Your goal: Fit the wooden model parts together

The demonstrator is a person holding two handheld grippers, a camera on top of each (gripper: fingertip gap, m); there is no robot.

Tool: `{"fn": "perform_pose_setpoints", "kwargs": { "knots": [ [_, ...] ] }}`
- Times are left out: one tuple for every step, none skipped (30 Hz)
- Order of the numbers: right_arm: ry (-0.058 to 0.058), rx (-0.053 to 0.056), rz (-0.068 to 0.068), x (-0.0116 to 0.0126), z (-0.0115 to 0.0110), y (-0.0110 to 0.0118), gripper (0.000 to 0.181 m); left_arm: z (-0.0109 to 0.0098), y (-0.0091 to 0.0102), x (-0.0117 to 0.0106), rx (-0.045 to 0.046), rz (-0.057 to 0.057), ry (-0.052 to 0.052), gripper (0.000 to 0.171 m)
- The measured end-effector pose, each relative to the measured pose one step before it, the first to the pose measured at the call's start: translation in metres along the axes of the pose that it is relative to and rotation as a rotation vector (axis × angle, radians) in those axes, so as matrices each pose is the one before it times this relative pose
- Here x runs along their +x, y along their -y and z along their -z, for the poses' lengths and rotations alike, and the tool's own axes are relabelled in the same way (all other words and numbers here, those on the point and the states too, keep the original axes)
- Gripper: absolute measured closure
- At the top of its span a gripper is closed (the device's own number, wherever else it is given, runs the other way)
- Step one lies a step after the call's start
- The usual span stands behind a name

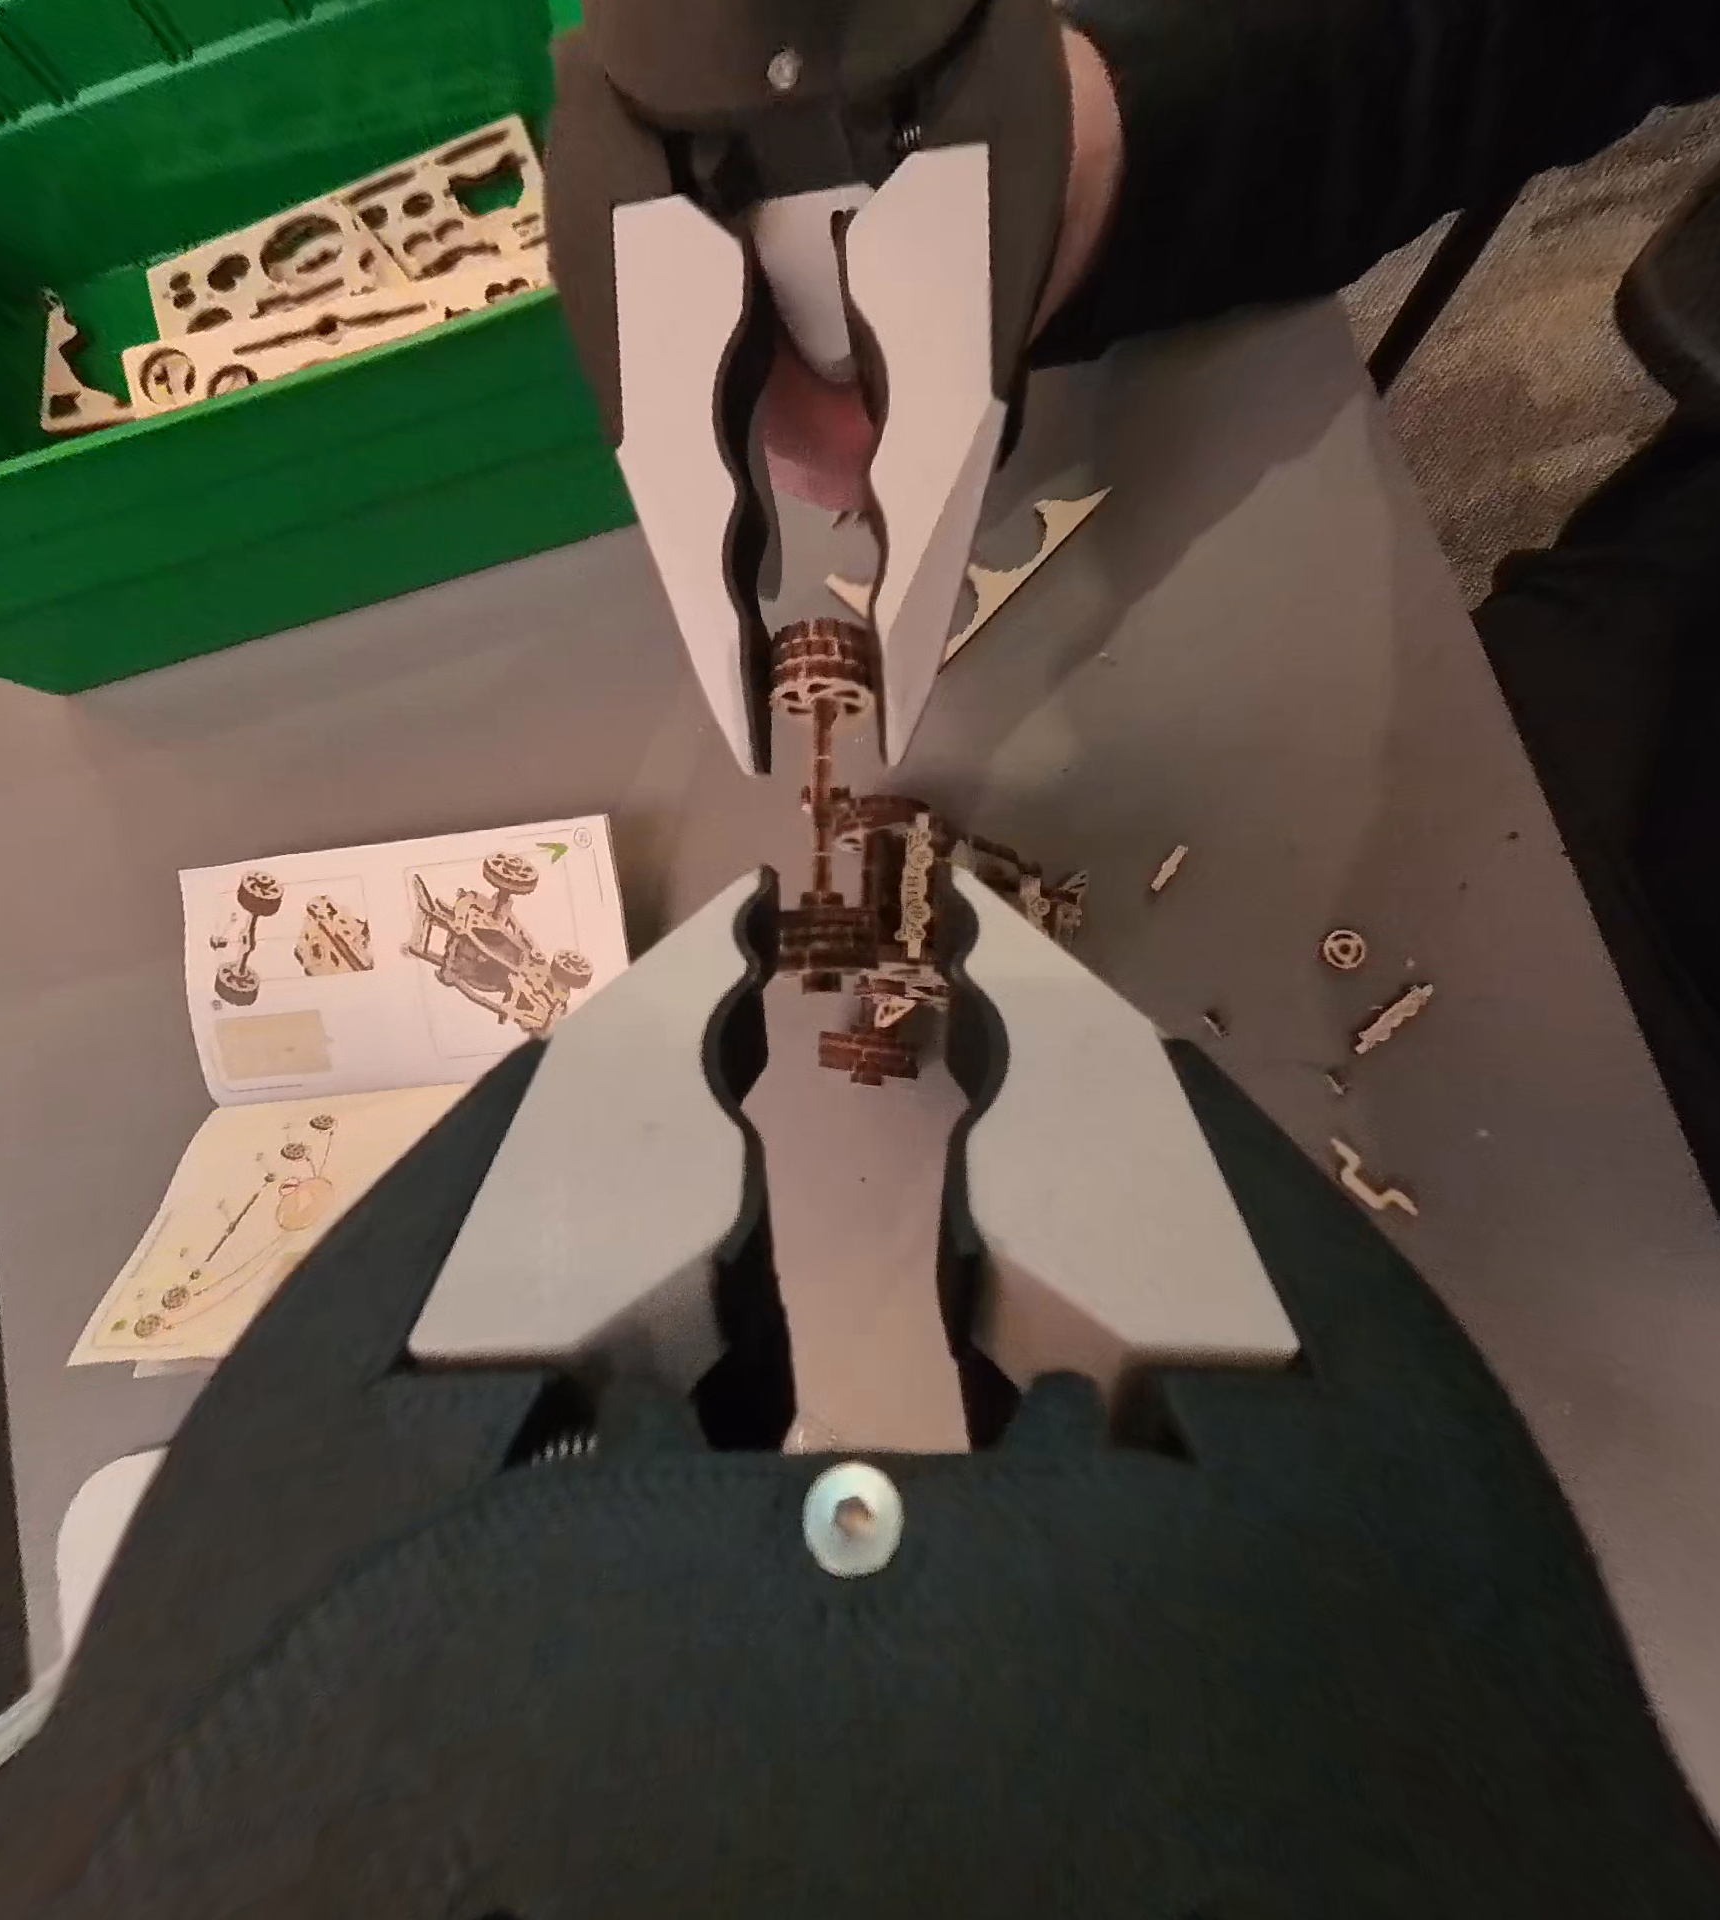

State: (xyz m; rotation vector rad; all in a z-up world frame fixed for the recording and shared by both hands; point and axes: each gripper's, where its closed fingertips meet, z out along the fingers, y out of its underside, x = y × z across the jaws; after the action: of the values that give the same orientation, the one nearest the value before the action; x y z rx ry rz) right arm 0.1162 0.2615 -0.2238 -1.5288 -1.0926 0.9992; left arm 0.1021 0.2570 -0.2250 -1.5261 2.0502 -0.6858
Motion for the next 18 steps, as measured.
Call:
{"fn": "perform_pose_setpoints", "kwargs": {
  "knots": [
    [0.0011,-0.0005,-0.0009,0.00017,-0.00024,-0.00039,0.161,-0.00167,-0.00137,-0.00018,0.00242,0.0111,-0.006,0.145],
    [-0.0039,0.0032,0.0004,0.00101,0.00041,-0.00005,0.161,-0.00216,-0.00202,-0.00028,-0.00341,-0.0005,0.0003,0.146],
    [0.0082,0.0091,-0.0087,-0.00054,0.00053,0.00136,0.161,-0.00136,-0.00049,-0.00016,0.00564,-0.0036,0.0023,0.149],
    [0.0081,0.0125,-0.0118,-0.00015,0.00053,0.00167,0.161,-0.00099,-0.00039,-0.0009,0.00676,0.0054,0.0029,0.154],
    [0.0045,0.0045,-0.0064,0.00014,0.00027,0.00036,0.161,-0.00014,0.00022,-0.0015,0.01139,0.0005,0.0079,0.159],
    [-0.0019,0.0031,-0.0002,0.00034,0.00006,0.00029,0.161,0.00016,0.00073,-0.00107,0.01338,-0.003,0.0082,0.161],
    [0.0005,0.0034,-0.0013,-0.00015,-0.00013,0.00056,0.161,0.00015,-0.00027,-0.00013,0.00289,0.0,0.0009,0.162],
    [0.0047,0.0,-0.0013,-0.00064,-0.00057,-0.0002,0.161,0.00032,-0.00097,-0.00017,-0.006,-0.0046,0.0013,0.171],
    [0.0002,0.0016,-0.0026,0.00022,-0.00027,-0.00011,0.161,0.00026,-0.00119,-0.00176,-0.0077,-0.0099,0.0143,0.171],
    [0.0016,0.0021,-0.004,0.00034,0.00024,0.00014,0.161,0.0005,0.00049,-0.00011,0.00341,-0.003,0.0026,0.171],
    [0.0015,0.0043,-0.0012,0.00017,0.00031,0.00056,0.161,0.00027,0.00064,0.00124,0.004,0.0075,-0.0086,0.171],
    [0.0003,-0.0013,0.0007,0.0001,-0.00018,-0.00054,0.161,0.00009,-0.00021,-0.00045,-0.00226,0.0082,0.0019,0.171],
    [-0.0018,0.0022,-0.0005,0.00032,-0.00002,-0.00011,0.161,0.00098,0.00039,-0.00193,0.00497,0.0109,0.0095,0.171],
    [-0.0072,0.0079,0.0015,0.0008,0.00049,0.00133,0.161,0.00239,0.00184,-0.00135,0.02049,0.0194,0.0017,0.165],
    [0.0008,0.0034,0.0016,-0.00023,0.00027,0.00079,0.162,0.00301,0.00258,0.00197,0.02924,0.0176,-0.0177,0.153],
    [0.0048,0.0097,-0.0046,-0.00035,0.00073,0.00145,0.161,0.00143,-0.00083,-0.00216,0.01028,0.0124,0.0167,0.139],
    [0.0018,0.0139,-0.0038,0.0001,0.00127,0.00205,0.161,0.00045,-0.00487,-0.00097,-0.01346,-0.0017,0.0132,0.134],
    [0.0015,0.0091,0.0002,0.00004,0.0011,0.00172,0.161,0.00006,-0.00271,-0.00182,0.00141,0.0064,0.0178,0.127]
  ]
}}
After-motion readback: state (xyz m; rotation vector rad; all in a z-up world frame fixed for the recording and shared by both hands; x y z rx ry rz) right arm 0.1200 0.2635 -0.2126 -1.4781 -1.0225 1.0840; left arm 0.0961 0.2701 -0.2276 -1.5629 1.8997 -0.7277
